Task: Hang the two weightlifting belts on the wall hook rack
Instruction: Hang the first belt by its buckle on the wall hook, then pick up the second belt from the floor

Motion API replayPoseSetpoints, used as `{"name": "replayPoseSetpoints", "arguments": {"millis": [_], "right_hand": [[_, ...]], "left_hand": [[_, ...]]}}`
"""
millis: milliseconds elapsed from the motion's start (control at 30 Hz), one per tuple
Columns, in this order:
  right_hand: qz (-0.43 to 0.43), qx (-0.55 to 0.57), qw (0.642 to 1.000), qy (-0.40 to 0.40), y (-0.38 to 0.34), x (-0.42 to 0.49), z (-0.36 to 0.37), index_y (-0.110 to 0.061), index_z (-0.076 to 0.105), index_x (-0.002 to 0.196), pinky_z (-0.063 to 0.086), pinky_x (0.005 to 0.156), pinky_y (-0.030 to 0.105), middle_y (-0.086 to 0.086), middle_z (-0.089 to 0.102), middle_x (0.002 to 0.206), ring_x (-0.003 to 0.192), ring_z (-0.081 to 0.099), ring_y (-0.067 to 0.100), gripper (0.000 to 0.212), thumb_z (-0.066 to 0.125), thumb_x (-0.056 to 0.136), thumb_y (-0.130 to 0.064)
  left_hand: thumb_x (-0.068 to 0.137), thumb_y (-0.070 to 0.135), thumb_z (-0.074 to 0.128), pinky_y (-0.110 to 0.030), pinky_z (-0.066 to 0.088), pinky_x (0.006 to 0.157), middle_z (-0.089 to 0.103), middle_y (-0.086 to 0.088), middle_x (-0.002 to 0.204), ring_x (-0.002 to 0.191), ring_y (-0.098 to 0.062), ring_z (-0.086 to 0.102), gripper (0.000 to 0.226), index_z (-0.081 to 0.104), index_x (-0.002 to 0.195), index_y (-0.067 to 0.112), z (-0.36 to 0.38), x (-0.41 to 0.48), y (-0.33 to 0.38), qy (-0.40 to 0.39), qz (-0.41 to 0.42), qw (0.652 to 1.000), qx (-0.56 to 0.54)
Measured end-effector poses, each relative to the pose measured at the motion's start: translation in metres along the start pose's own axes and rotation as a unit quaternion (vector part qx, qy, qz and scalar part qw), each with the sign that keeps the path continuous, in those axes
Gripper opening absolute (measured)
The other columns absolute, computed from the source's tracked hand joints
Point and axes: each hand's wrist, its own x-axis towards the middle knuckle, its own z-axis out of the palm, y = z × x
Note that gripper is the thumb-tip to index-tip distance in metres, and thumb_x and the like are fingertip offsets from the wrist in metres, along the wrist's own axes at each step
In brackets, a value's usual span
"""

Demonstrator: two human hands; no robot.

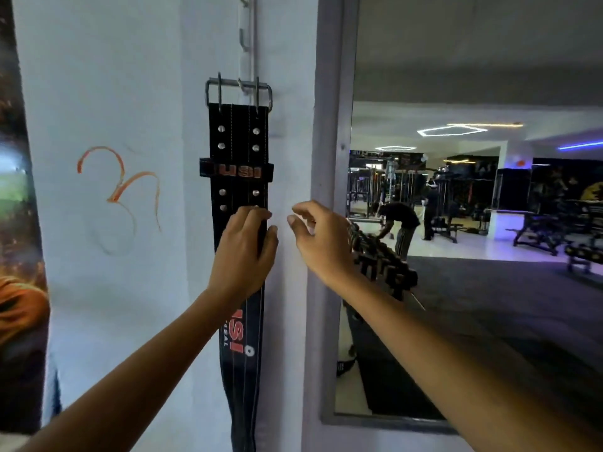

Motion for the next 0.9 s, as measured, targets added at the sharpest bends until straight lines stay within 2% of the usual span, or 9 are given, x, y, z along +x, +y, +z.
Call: {"name": "replayPoseSetpoints", "arguments": {"millis": [67, 167, 300, 400, 533, 633, 767, 833, 900], "right_hand": [[0.014, 0.003, 1.000, -0.024, 0.016, -0.037, -0.009, -0.004, 0.067, 0.108, 0.054, 0.090, 0.035, 0.010, 0.072, 0.104, 0.099, 0.067, 0.022, 0.022, 0.064, 0.089, -0.015], [0.050, 0.015, 0.997, -0.048, 0.037, -0.096, -0.022, -0.004, 0.067, 0.106, 0.056, 0.089, 0.037, 0.009, 0.072, 0.102, 0.097, 0.068, 0.020, 0.020, 0.064, 0.089, -0.016], [0.130, 0.023, 0.989, -0.063, 0.072, -0.187, -0.035, -0.004, 0.068, 0.103, 0.057, 0.084, 0.031, 0.009, 0.072, 0.097, 0.092, 0.069, 0.018, 0.018, 0.065, 0.089, -0.014], [0.222, 0.008, 0.970, -0.101, 0.100, -0.259, -0.045, -0.007, 0.066, 0.105, 0.054, 0.084, 0.019, 0.008, 0.072, 0.102, 0.096, 0.068, 0.016, 0.018, 0.064, 0.090, -0.018], [0.353, -0.022, 0.928, -0.114, 0.139, -0.352, -0.067, -0.006, 0.066, 0.109, 0.052, 0.092, 0.022, 0.009, 0.072, 0.109, 0.101, 0.067, 0.018, 0.023, 0.065, 0.089, -0.018], [0.420, -0.065, 0.901, -0.092, 0.170, -0.422, -0.084, -0.002, 0.069, 0.101, 0.050, 0.083, 0.016, 0.012, 0.074, 0.099, 0.090, 0.068, 0.019, 0.016, 0.063, 0.089, -0.011], [0.535, -0.107, 0.832, -0.106, 0.209, -0.530, -0.100, -0.002, 0.069, 0.101, 0.056, 0.088, 0.040, 0.015, 0.072, 0.101, 0.094, 0.069, 0.026, 0.016, 0.060, 0.089, -0.005], [0.579, -0.126, 0.799, -0.107, 0.225, -0.589, -0.108, 0.000, 0.069, 0.103, 0.055, 0.089, 0.043, 0.017, 0.072, 0.102, 0.096, 0.069, 0.028, 0.017, 0.061, 0.088, -0.005], [0.635, -0.143, 0.751, -0.110, 0.243, -0.652, -0.115, 0.000, 0.068, 0.104, 0.056, 0.087, 0.042, 0.016, 0.072, 0.102, 0.096, 0.069, 0.027, 0.018, 0.060, 0.089, -0.007]], "left_hand": [[0.095, 0.021, 0.051, -0.029, 0.046, 0.083, 0.057, -0.010, 0.115, 0.102, -0.024, 0.057, 0.027, 0.056, 0.116, 0.006, 0.008, -0.035, 0.011, -0.037, -0.031, 0.999, -0.005], [0.095, 0.025, 0.052, -0.031, 0.050, 0.088, 0.057, -0.009, 0.120, 0.106, -0.025, 0.058, 0.029, 0.056, 0.119, 0.009, 0.021, -0.093, 0.028, -0.098, -0.087, 0.991, -0.009], [0.094, 0.023, 0.053, -0.026, 0.043, 0.087, 0.059, -0.011, 0.120, 0.106, -0.026, 0.058, 0.026, 0.057, 0.116, 0.008, 0.048, -0.179, 0.052, -0.189, -0.141, 0.972, -0.015], [0.095, 0.023, 0.052, -0.025, 0.042, 0.088, 0.060, -0.009, 0.119, 0.107, -0.025, 0.058, 0.026, 0.057, 0.116, 0.010, 0.077, -0.244, 0.065, -0.269, -0.158, 0.950, -0.019], [0.094, 0.021, 0.052, -0.030, 0.045, 0.090, 0.060, -0.009, 0.120, 0.109, -0.027, 0.058, 0.027, 0.058, 0.118, 0.009, 0.127, -0.322, 0.079, -0.376, -0.188, 0.907, -0.041], [0.095, 0.022, 0.050, -0.033, 0.046, 0.092, 0.058, -0.008, 0.124, 0.112, -0.027, 0.057, 0.028, 0.058, 0.119, 0.011, 0.164, -0.382, 0.096, -0.450, -0.214, 0.864, -0.071], [0.096, 0.023, 0.050, -0.031, 0.047, 0.094, 0.059, -0.009, 0.124, 0.111, -0.025, 0.058, 0.026, 0.057, 0.118, 0.012, 0.206, -0.469, 0.120, -0.537, -0.243, 0.801, -0.101], [0.095, 0.024, 0.050, -0.032, 0.049, 0.095, 0.060, -0.009, 0.122, 0.110, -0.024, 0.059, 0.026, 0.058, 0.117, 0.012, 0.223, -0.520, 0.126, -0.576, -0.242, 0.773, -0.113], [0.095, 0.023, 0.050, -0.034, 0.049, 0.095, 0.060, -0.009, 0.120, 0.110, -0.024, 0.058, 0.027, 0.058, 0.117, 0.011, 0.241, -0.579, 0.132, -0.621, -0.233, 0.738, -0.123]]}}
